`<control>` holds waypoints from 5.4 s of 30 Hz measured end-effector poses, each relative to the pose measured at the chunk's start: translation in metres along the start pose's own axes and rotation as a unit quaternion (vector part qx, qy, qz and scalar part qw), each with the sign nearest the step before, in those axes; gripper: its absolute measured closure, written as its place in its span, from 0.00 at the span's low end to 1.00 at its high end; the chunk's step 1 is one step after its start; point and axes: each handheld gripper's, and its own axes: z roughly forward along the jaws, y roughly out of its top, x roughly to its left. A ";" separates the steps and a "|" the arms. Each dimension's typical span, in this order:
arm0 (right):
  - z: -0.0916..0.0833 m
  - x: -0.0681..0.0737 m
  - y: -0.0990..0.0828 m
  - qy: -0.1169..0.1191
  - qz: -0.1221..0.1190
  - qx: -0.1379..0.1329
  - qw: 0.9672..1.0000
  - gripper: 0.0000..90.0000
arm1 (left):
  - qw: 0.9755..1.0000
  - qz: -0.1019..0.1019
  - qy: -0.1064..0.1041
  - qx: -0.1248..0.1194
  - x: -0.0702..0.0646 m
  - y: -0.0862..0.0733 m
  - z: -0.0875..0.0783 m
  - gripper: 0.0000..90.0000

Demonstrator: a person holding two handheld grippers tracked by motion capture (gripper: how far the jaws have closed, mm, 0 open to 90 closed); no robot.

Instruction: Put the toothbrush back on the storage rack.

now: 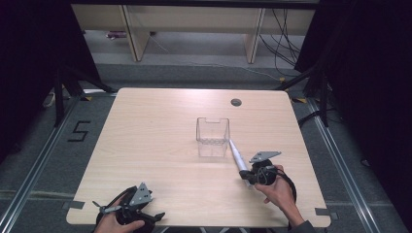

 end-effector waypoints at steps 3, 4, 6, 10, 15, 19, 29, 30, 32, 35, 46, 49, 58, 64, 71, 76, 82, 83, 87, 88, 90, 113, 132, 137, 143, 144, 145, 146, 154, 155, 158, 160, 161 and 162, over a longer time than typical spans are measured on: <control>-0.005 -0.005 -0.003 -0.008 0.016 0.001 1.000 0.98 | 1.000 -0.001 0.000 0.000 0.000 0.000 0.000 0.17; -0.006 -0.008 -0.004 -0.007 0.012 0.003 1.000 0.98 | 1.000 0.000 0.000 0.000 0.000 0.000 0.000 0.17; -0.008 -0.012 -0.007 -0.011 0.026 0.000 1.000 0.98 | 1.000 0.000 0.000 0.000 0.000 0.000 0.000 0.17; -0.013 -0.021 -0.012 -0.017 0.034 -0.005 0.999 0.98 | 1.000 0.001 0.000 0.001 0.000 0.000 0.000 0.17; -0.016 -0.026 -0.017 -0.022 0.041 -0.006 0.999 0.98 | 1.000 0.002 -0.001 0.001 0.000 0.000 0.000 0.17; -0.020 -0.032 -0.019 -0.027 0.038 -0.006 0.999 0.98 | 1.000 0.002 -0.001 0.002 0.000 0.000 0.001 0.17; -0.025 -0.037 -0.021 -0.035 0.045 0.000 0.998 0.98 | 1.000 0.002 -0.001 0.002 0.000 0.000 0.001 0.17; -0.025 -0.037 -0.021 -0.036 0.043 0.000 0.998 0.98 | 1.000 0.002 -0.001 0.002 0.000 0.000 0.001 0.17; -0.025 -0.037 -0.021 -0.032 0.041 0.003 0.999 0.98 | 1.000 0.002 -0.001 0.002 0.000 0.000 0.001 0.17; -0.026 -0.037 -0.021 -0.034 0.041 0.004 0.999 0.98 | 1.000 0.002 -0.001 0.002 0.000 0.000 0.001 0.17; -0.030 -0.023 -0.005 -0.034 0.020 -0.003 0.999 0.94 | 1.000 -0.008 0.000 0.002 0.000 -0.001 0.002 0.17; -0.033 -0.023 -0.001 -0.045 0.005 0.004 0.999 0.92 | 1.000 -0.009 0.001 0.002 0.000 -0.001 0.002 0.17; -0.034 -0.032 0.024 -0.076 0.000 0.048 0.996 0.66 | 1.000 -0.002 0.002 0.004 0.002 0.000 0.001 0.17; -0.023 -0.038 0.038 -0.075 0.008 0.097 0.992 0.64 | 1.000 -0.002 0.002 0.003 0.002 0.000 0.001 0.17; -0.004 -0.043 0.055 -0.072 0.009 0.142 0.987 0.62 | 1.000 -0.002 0.000 0.004 0.002 0.000 0.001 0.17; 0.009 -0.046 0.068 -0.062 0.014 0.180 0.982 0.63 | 1.000 -0.002 0.001 0.003 0.002 0.000 0.001 0.17; 0.021 -0.050 0.078 -0.055 -0.016 0.199 0.978 0.63 | 1.000 0.000 0.000 0.002 0.002 0.000 0.000 0.17; 0.023 -0.051 0.079 -0.056 -0.017 0.203 0.977 0.63 | 1.000 0.000 0.000 0.002 0.002 0.000 0.000 0.17; 0.028 -0.052 0.082 -0.054 -0.021 0.216 0.975 0.63 | 1.000 -0.001 0.000 0.002 0.003 0.000 0.001 0.17; 0.031 -0.053 0.083 -0.057 -0.022 0.220 0.974 0.63 | 1.000 0.000 0.000 0.002 0.002 0.000 0.001 0.17; 0.033 -0.055 0.083 -0.057 -0.027 0.223 0.973 0.63 | 1.000 0.001 0.000 0.002 0.003 0.000 0.000 0.17; 0.052 -0.059 0.092 -0.050 -0.027 0.293 0.955 0.70 | 1.000 0.001 -0.002 0.001 0.002 0.000 0.001 0.17; 0.044 -0.068 0.092 -0.056 0.003 0.300 0.952 0.74 | 1.000 0.001 -0.006 0.002 0.003 0.001 0.000 0.17; 0.037 -0.073 0.093 -0.065 0.018 0.293 0.954 0.74 | 1.000 0.001 -0.003 -0.002 0.002 0.001 0.000 0.17; 0.024 -0.082 0.096 -0.077 0.008 0.258 0.963 0.74 | 1.000 0.001 -0.005 0.003 0.003 0.001 0.000 0.17; 0.020 -0.083 0.096 -0.077 0.010 0.250 0.965 0.74 | 1.000 0.001 -0.005 0.003 0.003 0.001 0.000 0.17; 0.020 -0.083 0.096 -0.077 0.010 0.250 0.965 0.74 | 1.000 0.001 -0.006 0.003 0.003 0.001 0.000 0.17; 0.014 -0.085 0.097 -0.078 0.010 0.232 0.969 0.74 | 1.000 0.000 -0.004 0.000 0.003 0.001 0.000 0.17; -0.007 -0.092 0.099 -0.083 0.039 0.153 0.984 0.74 | 1.000 -0.002 -0.001 -0.001 0.003 0.000 0.000 0.17; -0.011 -0.093 0.100 -0.084 0.035 0.139 0.986 0.74 | 1.000 -0.001 -0.001 -0.001 0.003 0.000 0.000 0.17; -0.017 -0.092 0.101 -0.083 0.038 0.121 0.988 0.74 | 1.000 -0.004 -0.004 -0.004 0.002 0.000 0.000 0.17; -0.024 -0.092 0.102 -0.078 0.042 0.083 0.993 0.74 | 1.000 -0.001 -0.002 -0.002 0.003 0.001 0.000 0.17; -0.024 -0.092 0.102 -0.078 0.042 0.083 0.993 0.74 | 1.000 -0.001 -0.002 -0.002 0.003 0.001 0.000 0.17; -0.026 -0.092 0.102 -0.072 0.037 0.068 0.994 0.74 | 1.000 0.000 -0.002 -0.002 0.002 0.001 0.000 0.17</control>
